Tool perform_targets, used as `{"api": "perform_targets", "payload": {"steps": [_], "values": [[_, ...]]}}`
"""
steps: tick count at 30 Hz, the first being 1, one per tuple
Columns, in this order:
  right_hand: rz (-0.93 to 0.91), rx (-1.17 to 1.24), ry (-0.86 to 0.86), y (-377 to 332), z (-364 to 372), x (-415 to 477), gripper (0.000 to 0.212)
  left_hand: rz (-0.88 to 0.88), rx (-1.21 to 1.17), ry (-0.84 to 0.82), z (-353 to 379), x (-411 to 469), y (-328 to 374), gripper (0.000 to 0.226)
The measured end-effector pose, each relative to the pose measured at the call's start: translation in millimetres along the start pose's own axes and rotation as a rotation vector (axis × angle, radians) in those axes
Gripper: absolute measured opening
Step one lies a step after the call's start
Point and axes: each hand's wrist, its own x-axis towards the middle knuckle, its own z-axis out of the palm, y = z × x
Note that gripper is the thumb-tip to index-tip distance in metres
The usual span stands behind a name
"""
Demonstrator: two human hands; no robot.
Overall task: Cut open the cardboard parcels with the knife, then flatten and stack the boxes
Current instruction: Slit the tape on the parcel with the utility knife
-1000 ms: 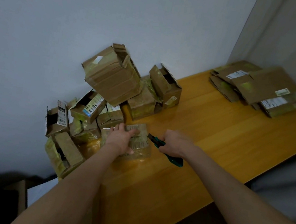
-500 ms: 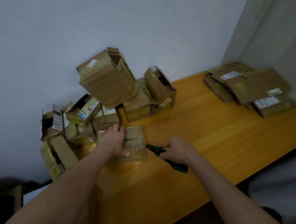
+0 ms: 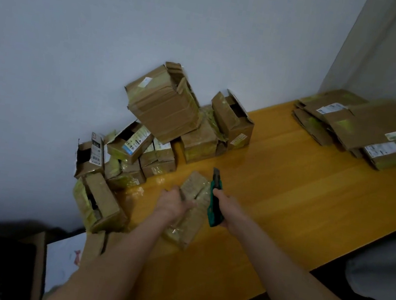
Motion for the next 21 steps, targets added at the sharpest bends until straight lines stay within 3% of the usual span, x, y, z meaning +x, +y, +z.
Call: {"api": "perform_targets", "payload": {"steps": [3, 9, 15, 21], "values": [[-0.004, -0.003, -0.006, 8, 8, 6, 0.044, 0.008, -0.133, -0.027, 3, -4, -7, 0.050], [-0.098, -0.029, 0.012, -5, 5, 10, 0.045, 0.023, -0.366, 0.107, -3, -11, -17, 0.035], [-0.254, -0.037, -0.065, -23, 6, 16, 0.040, 0.036, -0.643, 0.140, -18, -5, -17, 0.058], [-0.329, -0.105, -0.060, -33, 13, 16, 0.036, 0.156, -0.321, 0.419, -27, -2, -13, 0.062]]}}
